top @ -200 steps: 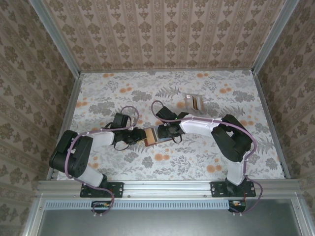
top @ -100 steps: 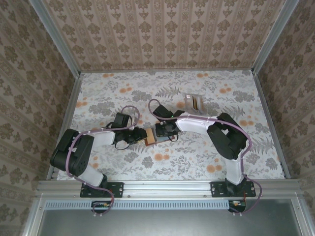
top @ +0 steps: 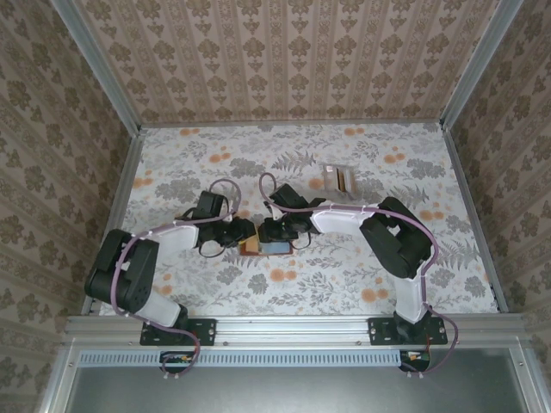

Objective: Put the credit cards into the card holder

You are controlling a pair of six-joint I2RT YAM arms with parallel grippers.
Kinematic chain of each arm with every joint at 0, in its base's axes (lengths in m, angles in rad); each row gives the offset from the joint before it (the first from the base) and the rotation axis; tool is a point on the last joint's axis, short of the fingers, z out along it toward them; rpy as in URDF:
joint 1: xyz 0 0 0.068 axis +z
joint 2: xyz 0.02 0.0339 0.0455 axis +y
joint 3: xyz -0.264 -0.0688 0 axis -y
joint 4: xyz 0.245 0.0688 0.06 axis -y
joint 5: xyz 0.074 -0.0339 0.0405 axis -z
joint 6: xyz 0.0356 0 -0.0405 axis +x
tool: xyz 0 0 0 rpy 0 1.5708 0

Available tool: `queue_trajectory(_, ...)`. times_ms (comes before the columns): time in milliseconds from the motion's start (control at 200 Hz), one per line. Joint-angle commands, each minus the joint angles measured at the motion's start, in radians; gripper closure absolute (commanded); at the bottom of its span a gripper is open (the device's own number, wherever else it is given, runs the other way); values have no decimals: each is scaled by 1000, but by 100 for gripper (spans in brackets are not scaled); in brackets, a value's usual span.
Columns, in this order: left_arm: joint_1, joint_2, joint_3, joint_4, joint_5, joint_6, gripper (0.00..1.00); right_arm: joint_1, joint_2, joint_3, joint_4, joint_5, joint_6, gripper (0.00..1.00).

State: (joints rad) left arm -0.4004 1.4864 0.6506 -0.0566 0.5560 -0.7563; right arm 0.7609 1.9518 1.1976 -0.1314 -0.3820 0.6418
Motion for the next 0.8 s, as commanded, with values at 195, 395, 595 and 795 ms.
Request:
queue_trajectory(195,77,-90,77,-183,-12,76,66,0,-24,2,64,-74,-10,72)
queue_trajectory(395,108,-146,70,-243,-46,109,65,-5,-3,8,79,-73,9,69)
queue_trajectory(595,137,-252,44,-285,-68,145,60,-6,33,27,70,-39,29,66)
queue_trajectory(795,183,-313,-11,-281,-33,138,57,-1,65,70,85,-55,42,65)
